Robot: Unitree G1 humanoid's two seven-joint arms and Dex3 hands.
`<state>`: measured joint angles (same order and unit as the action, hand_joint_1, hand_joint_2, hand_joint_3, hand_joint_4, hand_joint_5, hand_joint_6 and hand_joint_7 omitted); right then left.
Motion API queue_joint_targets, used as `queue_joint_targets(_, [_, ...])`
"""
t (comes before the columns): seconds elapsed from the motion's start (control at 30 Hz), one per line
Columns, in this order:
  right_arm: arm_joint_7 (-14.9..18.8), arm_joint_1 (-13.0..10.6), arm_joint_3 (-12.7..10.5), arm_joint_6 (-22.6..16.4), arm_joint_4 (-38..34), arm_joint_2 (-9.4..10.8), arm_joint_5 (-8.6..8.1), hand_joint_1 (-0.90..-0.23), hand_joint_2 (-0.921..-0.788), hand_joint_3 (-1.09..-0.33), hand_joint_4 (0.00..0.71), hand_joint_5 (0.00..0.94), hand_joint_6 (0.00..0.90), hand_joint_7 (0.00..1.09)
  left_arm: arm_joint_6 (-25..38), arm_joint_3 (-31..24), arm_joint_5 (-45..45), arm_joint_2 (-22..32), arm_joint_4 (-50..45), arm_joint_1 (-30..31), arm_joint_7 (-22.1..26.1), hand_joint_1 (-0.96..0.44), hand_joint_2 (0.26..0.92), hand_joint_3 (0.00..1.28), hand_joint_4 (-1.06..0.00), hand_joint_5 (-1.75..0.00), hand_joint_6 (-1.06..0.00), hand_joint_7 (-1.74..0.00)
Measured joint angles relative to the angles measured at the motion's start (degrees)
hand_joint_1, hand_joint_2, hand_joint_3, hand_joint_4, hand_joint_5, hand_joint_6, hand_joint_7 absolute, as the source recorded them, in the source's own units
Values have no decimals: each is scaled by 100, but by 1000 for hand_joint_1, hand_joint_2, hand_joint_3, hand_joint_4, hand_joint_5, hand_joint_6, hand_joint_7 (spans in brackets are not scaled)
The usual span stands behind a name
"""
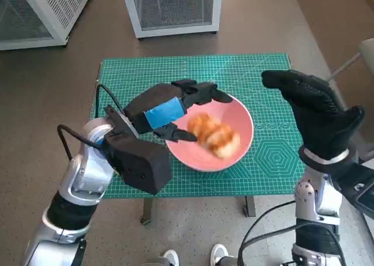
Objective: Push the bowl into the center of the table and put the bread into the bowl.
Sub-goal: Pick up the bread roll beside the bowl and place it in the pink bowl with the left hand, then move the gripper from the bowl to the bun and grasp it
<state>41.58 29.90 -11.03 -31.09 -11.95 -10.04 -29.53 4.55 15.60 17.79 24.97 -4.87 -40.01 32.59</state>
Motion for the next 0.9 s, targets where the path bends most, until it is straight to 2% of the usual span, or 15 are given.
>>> queue_joint_targets(0.3, [-16,-2,4,14,8,5,1,-465,-921,-494,384,0,50,590,240,-28,13,30,-141,26,68,-266,804,53,-51,-2,-43,-351])
queue_joint_targets(0.53, [-18,-14,17,32,17,22,2,-469,-921,-494,384,0,48,593,554,-133,15,189,-571,169,167,-262,817,25,-55,-3,-94,-268])
queue_joint_targets(0.9, [-20,-74,23,72,78,33,2,-463,-921,-494,382,0,43,600,801,-770,-20,714,-1575,732,280,-237,813,1,-79,-5,-204,-154])
